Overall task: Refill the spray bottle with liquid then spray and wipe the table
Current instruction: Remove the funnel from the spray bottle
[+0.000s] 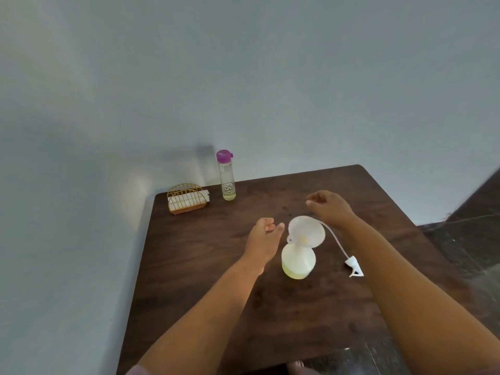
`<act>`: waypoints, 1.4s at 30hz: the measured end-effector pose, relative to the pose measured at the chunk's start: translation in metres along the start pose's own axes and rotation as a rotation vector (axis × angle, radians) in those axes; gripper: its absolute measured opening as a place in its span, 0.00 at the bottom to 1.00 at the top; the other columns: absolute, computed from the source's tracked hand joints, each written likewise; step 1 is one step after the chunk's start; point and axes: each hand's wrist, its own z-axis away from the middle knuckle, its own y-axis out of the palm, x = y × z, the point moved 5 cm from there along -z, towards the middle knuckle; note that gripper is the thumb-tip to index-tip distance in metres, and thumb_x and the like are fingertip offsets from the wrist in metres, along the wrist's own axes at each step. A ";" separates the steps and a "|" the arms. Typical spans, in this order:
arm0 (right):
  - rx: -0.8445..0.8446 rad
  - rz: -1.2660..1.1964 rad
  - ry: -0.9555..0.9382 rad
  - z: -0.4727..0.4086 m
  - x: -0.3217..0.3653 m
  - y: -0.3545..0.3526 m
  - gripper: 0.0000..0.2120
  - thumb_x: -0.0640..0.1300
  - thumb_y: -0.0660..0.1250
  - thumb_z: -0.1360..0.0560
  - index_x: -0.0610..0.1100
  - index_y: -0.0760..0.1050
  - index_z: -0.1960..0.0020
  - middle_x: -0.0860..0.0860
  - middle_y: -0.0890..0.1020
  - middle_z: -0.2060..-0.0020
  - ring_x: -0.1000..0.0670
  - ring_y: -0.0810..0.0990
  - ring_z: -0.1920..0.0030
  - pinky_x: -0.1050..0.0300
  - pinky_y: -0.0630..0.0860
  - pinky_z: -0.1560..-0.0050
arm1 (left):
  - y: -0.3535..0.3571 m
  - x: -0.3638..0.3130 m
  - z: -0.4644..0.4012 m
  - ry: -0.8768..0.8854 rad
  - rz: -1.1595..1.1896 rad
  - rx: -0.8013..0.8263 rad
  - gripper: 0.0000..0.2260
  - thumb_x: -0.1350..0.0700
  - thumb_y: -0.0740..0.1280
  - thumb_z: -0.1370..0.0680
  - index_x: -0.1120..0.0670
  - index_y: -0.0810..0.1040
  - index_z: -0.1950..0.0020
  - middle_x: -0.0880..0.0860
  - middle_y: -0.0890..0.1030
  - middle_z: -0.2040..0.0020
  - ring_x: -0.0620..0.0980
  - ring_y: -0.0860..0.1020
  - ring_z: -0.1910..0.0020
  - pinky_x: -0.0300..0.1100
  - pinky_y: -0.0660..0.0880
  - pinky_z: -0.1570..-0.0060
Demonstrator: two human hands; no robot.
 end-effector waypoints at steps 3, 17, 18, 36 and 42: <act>-0.030 0.000 0.087 0.019 -0.016 -0.011 0.11 0.47 0.64 0.22 0.44 0.77 0.42 0.50 0.80 0.48 0.50 0.76 0.49 0.55 0.72 0.48 | 0.013 0.000 0.011 -0.030 -0.002 0.024 0.22 0.49 0.67 0.21 0.52 0.69 0.30 0.52 0.75 0.34 0.50 0.76 0.38 0.49 0.75 0.36; -0.099 -0.073 0.067 0.042 -0.022 -0.010 0.13 0.41 0.64 0.22 0.47 0.75 0.38 0.49 0.79 0.46 0.51 0.77 0.52 0.54 0.81 0.48 | 0.026 -0.023 0.022 0.019 0.066 -0.128 0.11 0.57 0.64 0.19 0.52 0.75 0.37 0.50 0.81 0.47 0.47 0.81 0.56 0.39 0.80 0.52; -0.123 -0.091 0.059 0.042 -0.021 -0.012 0.13 0.41 0.64 0.22 0.48 0.75 0.38 0.50 0.79 0.47 0.51 0.77 0.52 0.55 0.80 0.49 | 0.025 -0.026 0.022 0.035 0.065 -0.131 0.11 0.57 0.64 0.19 0.52 0.75 0.36 0.51 0.81 0.48 0.47 0.81 0.56 0.38 0.80 0.53; -0.146 -0.105 0.016 0.046 -0.014 -0.003 0.14 0.43 0.61 0.20 0.48 0.74 0.36 0.49 0.79 0.45 0.53 0.76 0.56 0.64 0.76 0.56 | 0.020 -0.022 0.024 0.002 0.144 -0.153 0.11 0.58 0.62 0.18 0.55 0.75 0.36 0.52 0.82 0.57 0.46 0.79 0.62 0.39 0.81 0.57; -0.209 -0.143 0.005 0.049 -0.012 -0.001 0.14 0.42 0.61 0.20 0.48 0.74 0.36 0.49 0.79 0.45 0.53 0.76 0.55 0.65 0.74 0.58 | 0.019 -0.027 0.026 0.041 0.125 -0.150 0.10 0.57 0.62 0.18 0.54 0.75 0.37 0.50 0.82 0.58 0.46 0.80 0.62 0.38 0.80 0.57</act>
